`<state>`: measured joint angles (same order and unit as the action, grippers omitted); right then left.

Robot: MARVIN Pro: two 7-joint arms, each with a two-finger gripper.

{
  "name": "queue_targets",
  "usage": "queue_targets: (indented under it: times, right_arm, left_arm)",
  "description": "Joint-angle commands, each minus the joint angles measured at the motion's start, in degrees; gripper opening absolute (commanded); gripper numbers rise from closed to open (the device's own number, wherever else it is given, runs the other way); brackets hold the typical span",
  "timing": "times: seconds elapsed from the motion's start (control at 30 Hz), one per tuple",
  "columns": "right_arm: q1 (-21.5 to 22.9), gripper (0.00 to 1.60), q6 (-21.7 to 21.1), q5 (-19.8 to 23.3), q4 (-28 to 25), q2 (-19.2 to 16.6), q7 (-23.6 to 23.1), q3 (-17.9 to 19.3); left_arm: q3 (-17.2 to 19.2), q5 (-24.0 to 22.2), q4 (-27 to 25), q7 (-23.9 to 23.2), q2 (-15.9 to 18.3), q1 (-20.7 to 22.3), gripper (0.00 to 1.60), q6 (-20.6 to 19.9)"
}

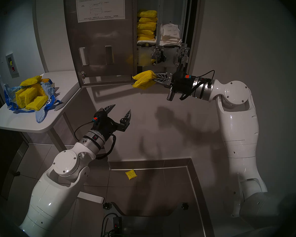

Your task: Open the dispenser door, put the pads inside, close the door

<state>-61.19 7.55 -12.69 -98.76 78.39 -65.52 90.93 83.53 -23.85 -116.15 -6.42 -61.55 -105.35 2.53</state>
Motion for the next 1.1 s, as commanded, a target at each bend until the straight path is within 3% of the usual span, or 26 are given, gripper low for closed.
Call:
queue_targets:
  times: [0.0, 0.33, 1.07]
  right_arm:
    - [3.54, 0.00, 1.71, -3.31, -1.76, 1.47, 4.20, -0.44]
    - [5.63, 0.00, 3.37, -9.11, -0.84, 2.51, 7.64, -1.55]
    - [8.55, 0.00, 4.93, -14.82, -1.11, 4.05, 11.00, -1.37]
  left_arm:
    - [0.10, 0.11, -3.02, 0.72, -0.54, 0.03, 1.60, 0.10]
    - [0.41, 0.26, -3.83, 1.22, -0.51, -1.17, 1.60, 0.03]
    - [0.21, 0.23, -4.09, 1.06, -0.47, -0.95, 1.60, -0.46]
